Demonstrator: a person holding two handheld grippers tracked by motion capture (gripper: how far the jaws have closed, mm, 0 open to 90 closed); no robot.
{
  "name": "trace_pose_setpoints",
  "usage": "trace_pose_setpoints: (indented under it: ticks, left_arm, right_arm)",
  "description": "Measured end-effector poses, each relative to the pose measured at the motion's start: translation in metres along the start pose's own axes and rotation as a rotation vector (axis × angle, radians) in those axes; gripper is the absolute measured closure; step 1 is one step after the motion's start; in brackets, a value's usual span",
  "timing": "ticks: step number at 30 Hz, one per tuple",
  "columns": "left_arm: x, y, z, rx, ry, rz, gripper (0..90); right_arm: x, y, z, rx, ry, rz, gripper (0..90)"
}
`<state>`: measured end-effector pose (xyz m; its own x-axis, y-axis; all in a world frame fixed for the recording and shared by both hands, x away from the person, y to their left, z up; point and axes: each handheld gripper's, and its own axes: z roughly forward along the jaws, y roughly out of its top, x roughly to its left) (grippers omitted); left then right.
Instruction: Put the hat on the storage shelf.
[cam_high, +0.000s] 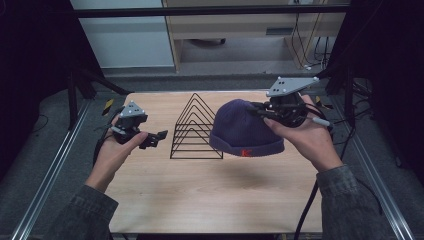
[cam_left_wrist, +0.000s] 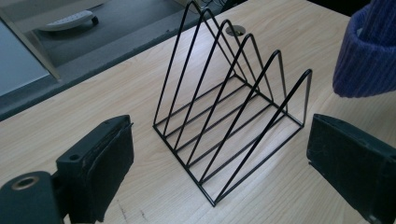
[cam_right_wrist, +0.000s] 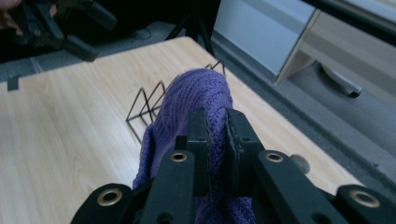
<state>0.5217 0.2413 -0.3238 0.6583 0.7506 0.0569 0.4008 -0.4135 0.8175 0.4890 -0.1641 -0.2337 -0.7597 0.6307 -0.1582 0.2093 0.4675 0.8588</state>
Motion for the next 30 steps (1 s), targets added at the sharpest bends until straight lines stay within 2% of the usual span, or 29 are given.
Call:
trace_pose_setpoints:
  ticks: [4,9,13,16,22,27,30]
  left_arm:
    - [-0.001,0.007,0.0,-0.005,-0.026,0.003,6.8]
    - [-0.004,0.011,0.009,-0.001,-0.054,0.014,6.8]
    - [-0.006,0.014,0.015,0.0,-0.06,0.021,7.0]
    - [-0.008,0.017,0.016,0.0,-0.065,0.021,7.0]
    - [-0.014,0.027,0.017,-0.029,-0.093,0.037,7.0]
    - [-0.012,0.03,0.017,-0.046,-0.093,0.017,7.0]
    - [-0.01,0.033,0.015,-0.042,-0.085,0.029,6.8]
  right_arm:
    - [-0.005,0.015,-0.007,-0.026,-0.024,0.014,81.6]
    - [-0.009,0.03,-0.007,-0.047,-0.033,0.025,81.6]
    - [-0.012,0.037,-0.001,-0.058,-0.044,0.027,81.6]
    - [-0.016,0.046,0.003,-0.09,-0.033,0.054,81.6]
    - [-0.016,0.06,0.01,-0.112,-0.027,0.054,81.6]
    - [-0.017,0.069,0.021,-0.125,-0.019,0.053,81.6]
    - [-0.018,0.072,0.03,-0.127,-0.015,0.057,81.6]
